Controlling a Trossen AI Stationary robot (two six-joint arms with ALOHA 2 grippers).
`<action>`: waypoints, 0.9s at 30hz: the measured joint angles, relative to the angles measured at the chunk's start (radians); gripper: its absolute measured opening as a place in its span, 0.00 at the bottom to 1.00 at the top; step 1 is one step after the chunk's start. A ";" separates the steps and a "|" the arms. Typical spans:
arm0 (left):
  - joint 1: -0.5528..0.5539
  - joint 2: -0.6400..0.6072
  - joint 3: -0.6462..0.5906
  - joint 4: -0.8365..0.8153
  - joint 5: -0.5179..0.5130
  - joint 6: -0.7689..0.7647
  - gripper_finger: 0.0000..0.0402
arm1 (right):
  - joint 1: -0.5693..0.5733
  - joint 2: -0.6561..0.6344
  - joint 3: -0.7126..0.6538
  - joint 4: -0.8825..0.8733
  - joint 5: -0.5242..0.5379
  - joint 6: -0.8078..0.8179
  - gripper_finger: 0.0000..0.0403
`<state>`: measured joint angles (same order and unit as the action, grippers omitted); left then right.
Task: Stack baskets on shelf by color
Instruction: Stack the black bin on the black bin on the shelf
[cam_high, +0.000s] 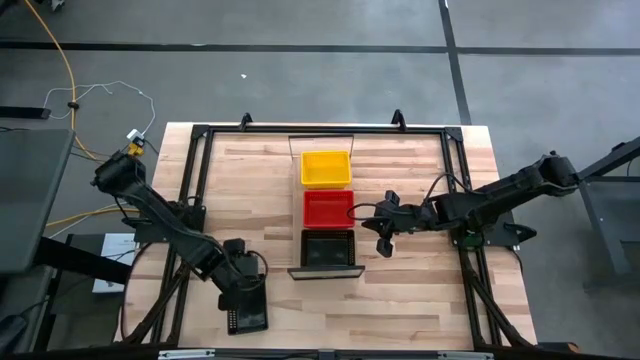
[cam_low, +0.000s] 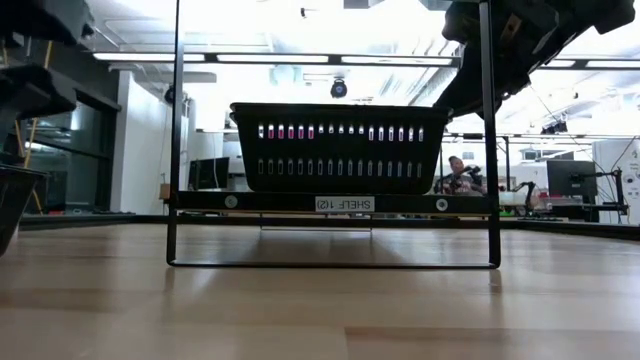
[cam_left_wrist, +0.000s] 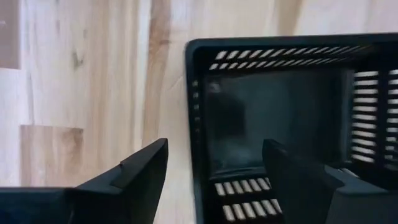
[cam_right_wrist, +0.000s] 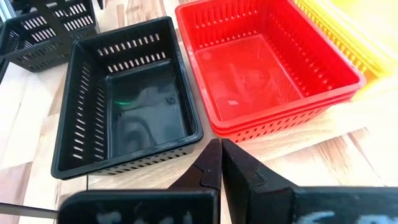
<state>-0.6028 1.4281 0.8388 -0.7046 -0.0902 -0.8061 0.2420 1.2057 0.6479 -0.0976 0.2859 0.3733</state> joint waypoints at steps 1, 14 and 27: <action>0.000 0.009 0.000 -0.002 -0.004 0.005 0.62 | 0.000 0.000 0.000 -0.001 0.000 0.000 0.00; 0.024 0.080 0.001 -0.022 0.006 0.026 0.29 | 0.000 0.000 0.000 -0.013 0.011 -0.013 0.00; 0.127 -0.216 0.201 -0.571 -0.282 0.006 0.01 | 0.000 0.000 0.000 -0.015 0.020 -0.015 0.00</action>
<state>-0.4758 1.2118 1.0398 -1.2753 -0.3717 -0.8000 0.2424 1.2060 0.6479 -0.1128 0.3064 0.3578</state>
